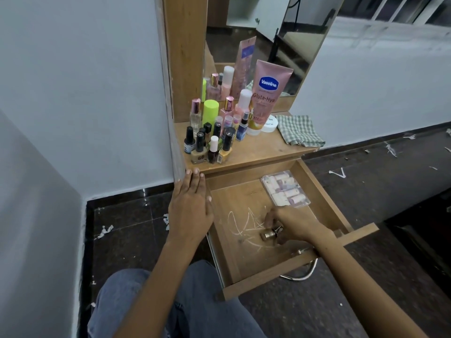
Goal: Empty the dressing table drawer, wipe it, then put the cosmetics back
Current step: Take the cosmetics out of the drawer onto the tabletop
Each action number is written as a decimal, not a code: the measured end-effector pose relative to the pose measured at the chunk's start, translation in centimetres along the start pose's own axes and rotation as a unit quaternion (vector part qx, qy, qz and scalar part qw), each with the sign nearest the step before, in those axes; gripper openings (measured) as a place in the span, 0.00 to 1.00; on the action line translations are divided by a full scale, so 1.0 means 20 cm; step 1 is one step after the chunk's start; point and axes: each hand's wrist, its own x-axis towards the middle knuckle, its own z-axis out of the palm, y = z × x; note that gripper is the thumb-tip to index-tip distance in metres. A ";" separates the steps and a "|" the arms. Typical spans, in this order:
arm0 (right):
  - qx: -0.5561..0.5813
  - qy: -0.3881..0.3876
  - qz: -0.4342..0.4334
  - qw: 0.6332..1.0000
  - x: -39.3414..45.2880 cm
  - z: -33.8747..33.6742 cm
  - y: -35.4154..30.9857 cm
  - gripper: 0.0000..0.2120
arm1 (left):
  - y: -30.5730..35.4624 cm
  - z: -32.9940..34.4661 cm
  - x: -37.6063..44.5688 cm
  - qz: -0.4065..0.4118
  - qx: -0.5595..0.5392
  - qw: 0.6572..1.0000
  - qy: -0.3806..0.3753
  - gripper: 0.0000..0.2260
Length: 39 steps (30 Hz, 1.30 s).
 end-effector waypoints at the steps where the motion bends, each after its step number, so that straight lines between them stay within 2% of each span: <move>1: -0.002 0.003 -0.003 1.000 0.01 0.00 -0.01 0.20 | 0.00 0.00 0.00 -0.001 0.003 1.000 0.003 0.23; 5: -0.031 0.034 -0.025 0.999 0.02 -0.01 -0.05 0.12 | 0.02 -0.02 0.00 0.000 0.005 1.000 0.000 0.26; 7: 0.051 0.078 -0.044 0.995 0.01 -0.03 -0.09 0.09 | 0.02 -0.02 0.00 0.002 0.011 1.000 -0.001 0.26; 9: 0.199 0.121 -0.068 0.970 -0.02 -0.07 -0.15 0.06 | 0.02 -0.02 0.00 0.002 0.016 1.000 -0.003 0.24; 11: 0.370 0.174 -0.086 0.908 -0.05 -0.13 -0.24 0.04 | 0.02 -0.02 0.00 -0.002 0.014 1.000 -0.009 0.24; 14: 0.619 0.193 -0.095 0.755 -0.07 -0.20 -0.37 0.09 | 0.03 -0.04 0.00 -0.006 0.017 1.000 -0.014 0.24; 17: 0.753 0.168 -0.116 0.625 -0.06 -0.26 -0.45 0.13 | 0.04 -0.05 0.00 -0.010 0.015 1.000 -0.016 0.22; 18: 0.775 0.163 -0.122 0.598 -0.05 -0.28 -0.47 0.13 | 0.04 -0.06 0.00 -0.013 0.015 1.000 -0.017 0.22; 19: 0.784 0.163 -0.124 0.586 -0.04 -0.29 -0.49 0.13 | 0.05 -0.06 0.00 -0.016 0.014 1.000 -0.020 0.22; 24: 0.770 0.178 -0.119 0.601 -0.01 -0.31 -0.54 0.07 | 0.06 -0.09 -0.01 -0.014 0.012 0.999 -0.035 0.24; 27: 0.703 0.256 -0.065 0.660 0.02 -0.31 -0.56 0.08 | 0.06 -0.09 0.00 -0.007 0.018 0.999 -0.040 0.25; 31: 0.539 0.394 -0.034 0.744 0.10 -0.32 -0.52 0.10 | 0.06 -0.11 -0.01 -0.009 0.024 0.998 -0.050 0.26; 34: 0.441 0.458 -0.013 0.772 0.14 -0.36 -0.51 0.10 | 0.06 -0.11 -0.01 -0.015 0.028 0.998 -0.063 0.26; 39: 0.350 0.489 -0.021 0.798 0.25 -0.38 -0.51 0.11 | 0.06 -0.10 -0.01 -0.018 0.022 0.998 -0.062 0.26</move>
